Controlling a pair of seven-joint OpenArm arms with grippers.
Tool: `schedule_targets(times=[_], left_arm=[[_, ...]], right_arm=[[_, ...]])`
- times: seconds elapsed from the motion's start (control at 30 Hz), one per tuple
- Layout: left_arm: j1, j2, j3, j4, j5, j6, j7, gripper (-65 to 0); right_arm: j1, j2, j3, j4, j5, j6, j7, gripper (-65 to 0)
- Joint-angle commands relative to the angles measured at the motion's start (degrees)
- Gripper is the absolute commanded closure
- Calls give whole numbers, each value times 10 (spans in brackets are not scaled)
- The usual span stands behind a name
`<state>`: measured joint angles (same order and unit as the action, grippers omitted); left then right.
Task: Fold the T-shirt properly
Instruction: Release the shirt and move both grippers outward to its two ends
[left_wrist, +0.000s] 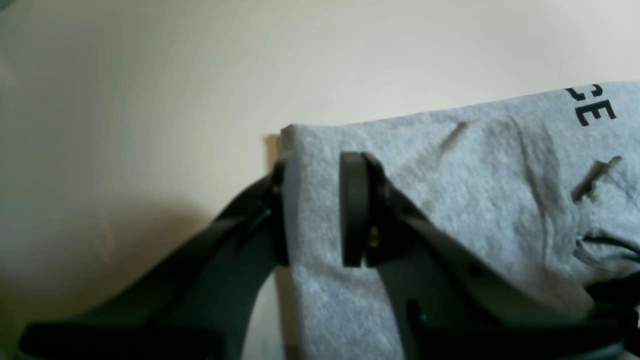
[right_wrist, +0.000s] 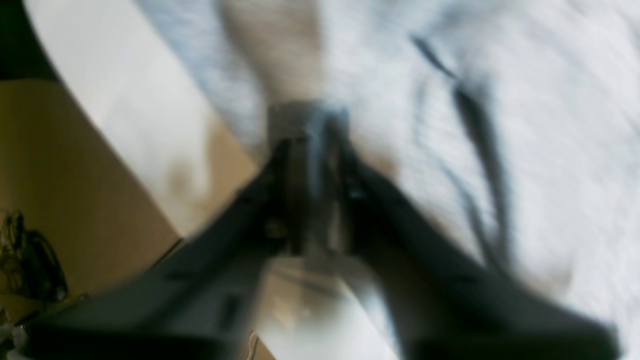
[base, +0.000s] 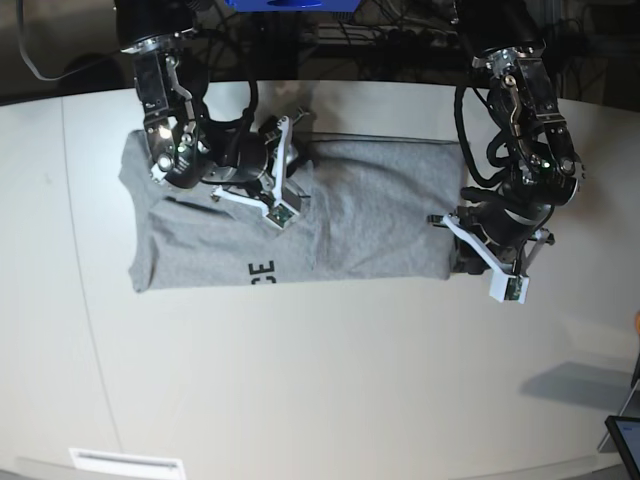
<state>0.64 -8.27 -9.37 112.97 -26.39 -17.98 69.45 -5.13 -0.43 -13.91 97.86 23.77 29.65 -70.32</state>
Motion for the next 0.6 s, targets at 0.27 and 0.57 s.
schedule_targets(times=[0.27,0.57], left_arm=[[-10,-5,-3,9,-6,0,-11,-143],[-7,12,-32,13,-50,-45,-12,-143]], right_arm=[[-3,-5,-1,33,13,-6,8,-399],[-30,45,65,156,-11,-6,60,-399]])
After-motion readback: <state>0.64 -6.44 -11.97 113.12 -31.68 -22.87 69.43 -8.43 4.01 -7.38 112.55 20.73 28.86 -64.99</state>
